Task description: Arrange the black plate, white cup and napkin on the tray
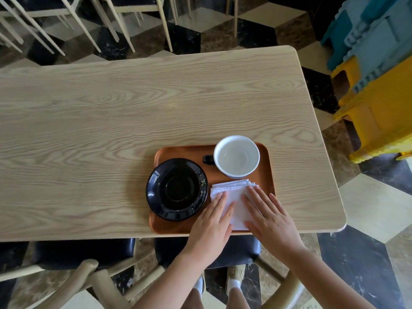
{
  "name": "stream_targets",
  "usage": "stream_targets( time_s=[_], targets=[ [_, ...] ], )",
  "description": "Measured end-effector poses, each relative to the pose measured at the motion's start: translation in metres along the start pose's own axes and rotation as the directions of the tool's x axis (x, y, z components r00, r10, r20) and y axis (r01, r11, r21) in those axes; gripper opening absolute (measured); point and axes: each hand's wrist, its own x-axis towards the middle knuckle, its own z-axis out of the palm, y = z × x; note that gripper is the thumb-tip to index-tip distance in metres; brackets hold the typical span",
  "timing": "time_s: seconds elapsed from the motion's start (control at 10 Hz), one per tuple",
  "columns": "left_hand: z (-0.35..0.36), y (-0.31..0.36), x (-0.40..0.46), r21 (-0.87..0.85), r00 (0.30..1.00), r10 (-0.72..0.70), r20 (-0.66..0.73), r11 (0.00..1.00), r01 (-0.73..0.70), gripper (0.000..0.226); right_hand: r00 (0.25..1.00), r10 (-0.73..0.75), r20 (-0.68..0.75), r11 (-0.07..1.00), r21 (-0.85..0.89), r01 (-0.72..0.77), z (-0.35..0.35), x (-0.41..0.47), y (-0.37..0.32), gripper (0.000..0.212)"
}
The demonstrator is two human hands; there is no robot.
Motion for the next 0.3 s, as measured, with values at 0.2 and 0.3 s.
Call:
stream_targets(
  time_s=[0.2,0.3],
  targets=[
    [-0.005,0.000,0.002,0.001,0.999,-0.009,0.042,1.000,0.009,0.055,1.000,-0.015,0.001,0.998,-0.059,0.015,0.001,0.001,0.000,0.053],
    [-0.027,0.007,0.002,-0.056,0.979,-0.022,0.201,0.998,0.034,0.055,0.999,0.036,0.032,0.995,-0.098,-0.033,-0.010,0.001,-0.006,0.054]
  ],
)
